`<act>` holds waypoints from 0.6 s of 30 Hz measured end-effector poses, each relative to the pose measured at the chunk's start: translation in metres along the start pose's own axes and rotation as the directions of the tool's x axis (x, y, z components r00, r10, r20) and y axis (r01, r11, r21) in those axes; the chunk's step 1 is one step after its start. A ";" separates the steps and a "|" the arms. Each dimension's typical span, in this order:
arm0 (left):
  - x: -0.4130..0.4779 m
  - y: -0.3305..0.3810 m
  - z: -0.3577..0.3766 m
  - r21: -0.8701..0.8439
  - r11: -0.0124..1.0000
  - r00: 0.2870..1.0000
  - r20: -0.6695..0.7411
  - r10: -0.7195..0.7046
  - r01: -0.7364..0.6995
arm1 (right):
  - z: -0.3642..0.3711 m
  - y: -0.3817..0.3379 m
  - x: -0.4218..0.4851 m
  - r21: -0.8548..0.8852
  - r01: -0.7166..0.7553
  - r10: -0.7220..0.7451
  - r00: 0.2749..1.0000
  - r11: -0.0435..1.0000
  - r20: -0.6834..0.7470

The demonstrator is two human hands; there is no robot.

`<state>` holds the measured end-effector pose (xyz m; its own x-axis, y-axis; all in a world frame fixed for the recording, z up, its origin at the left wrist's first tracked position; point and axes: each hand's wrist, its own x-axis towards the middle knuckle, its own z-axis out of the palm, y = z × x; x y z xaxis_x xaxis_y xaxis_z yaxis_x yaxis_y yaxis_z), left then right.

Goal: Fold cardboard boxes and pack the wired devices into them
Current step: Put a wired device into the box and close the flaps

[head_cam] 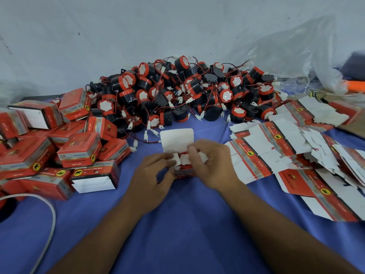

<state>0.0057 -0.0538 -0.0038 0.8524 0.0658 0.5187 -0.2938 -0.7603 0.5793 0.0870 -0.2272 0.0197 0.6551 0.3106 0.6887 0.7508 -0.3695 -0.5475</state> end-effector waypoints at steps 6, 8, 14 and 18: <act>0.002 -0.001 0.004 -0.030 0.998 0.999 -0.006 -0.048 0.048 | -0.008 0.019 0.011 0.424 -0.603 0.629 0.772 0.676 0.095; 0.002 -0.004 0.003 -0.073 0.992 0.994 0.011 -0.105 0.105 | -0.007 0.018 0.011 0.570 -0.652 0.663 0.711 0.500 0.232; 0.004 0.000 -0.002 -0.230 0.962 0.989 0.062 -0.138 0.148 | 0.004 0.020 0.002 0.481 -0.563 0.439 0.826 0.672 0.354; 0.002 -0.002 -0.003 -0.260 0.957 0.991 0.029 -0.128 0.131 | 0.010 0.016 0.001 0.292 -0.458 0.367 0.875 0.840 0.317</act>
<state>0.0067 -0.0506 -0.0023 0.8952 0.1443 0.4217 -0.2813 -0.5509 0.7857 0.1007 -0.2240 0.0063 0.8753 0.4135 0.2508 0.3550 -0.1971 -0.9139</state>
